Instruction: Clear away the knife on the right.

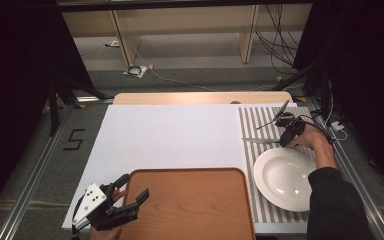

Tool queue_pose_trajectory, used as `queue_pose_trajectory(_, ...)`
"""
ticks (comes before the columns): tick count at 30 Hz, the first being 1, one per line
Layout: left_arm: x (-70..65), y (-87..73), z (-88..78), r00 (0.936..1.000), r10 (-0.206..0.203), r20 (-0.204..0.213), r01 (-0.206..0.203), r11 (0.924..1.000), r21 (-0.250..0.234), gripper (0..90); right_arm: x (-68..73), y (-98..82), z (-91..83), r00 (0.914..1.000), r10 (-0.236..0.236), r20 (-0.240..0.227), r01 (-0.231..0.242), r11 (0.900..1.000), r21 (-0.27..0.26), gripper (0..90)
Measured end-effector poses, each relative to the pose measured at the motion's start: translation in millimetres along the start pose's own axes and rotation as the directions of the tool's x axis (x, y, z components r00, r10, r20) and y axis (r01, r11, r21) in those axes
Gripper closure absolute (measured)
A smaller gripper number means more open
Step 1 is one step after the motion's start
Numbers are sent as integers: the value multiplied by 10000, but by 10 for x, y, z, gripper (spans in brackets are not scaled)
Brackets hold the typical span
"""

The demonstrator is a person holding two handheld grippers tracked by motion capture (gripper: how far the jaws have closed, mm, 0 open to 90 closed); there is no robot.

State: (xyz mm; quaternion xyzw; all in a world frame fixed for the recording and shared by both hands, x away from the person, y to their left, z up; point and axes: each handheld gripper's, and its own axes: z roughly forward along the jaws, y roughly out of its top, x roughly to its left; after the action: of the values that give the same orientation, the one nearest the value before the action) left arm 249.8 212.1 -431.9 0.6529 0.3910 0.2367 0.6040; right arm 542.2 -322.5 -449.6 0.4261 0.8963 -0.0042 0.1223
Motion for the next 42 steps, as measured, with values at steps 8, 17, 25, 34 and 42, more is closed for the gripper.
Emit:
queue_pose_trajectory(8, -4, -7, 7, 10000, 14, 21, -14, 10000, 38, 187, -13, 3, 4, 9997, -170, -176, 170, 9999, -20, 511)
queue_pose_trajectory(17, -4, -8, 8, 10000, 3, 35, -3, 10000, 42, 187, 3, 16, -2, 9992, -276, -285, 276, 9996, -19, 584)
queue_pose_trajectory(25, 0, -7, 5, 10000, -7, 18, 7, 10000, 37, 188, 11, 27, -7, 9968, -566, -559, 573, 9983, 104, 678)
queue_pose_trajectory(34, 2, -6, 3, 10000, 2, 15, -2, 10000, 34, 188, 93, 80, -12, 9919, -1152, -527, 1173, 9924, 377, 795)
queue_pose_trajectory(42, 4, -6, 5, 10000, -20, -20, 20, 10000, 28, 188, 141, 90, -58, 9850, -1716, -155, 1719, 9849, 201, 805)
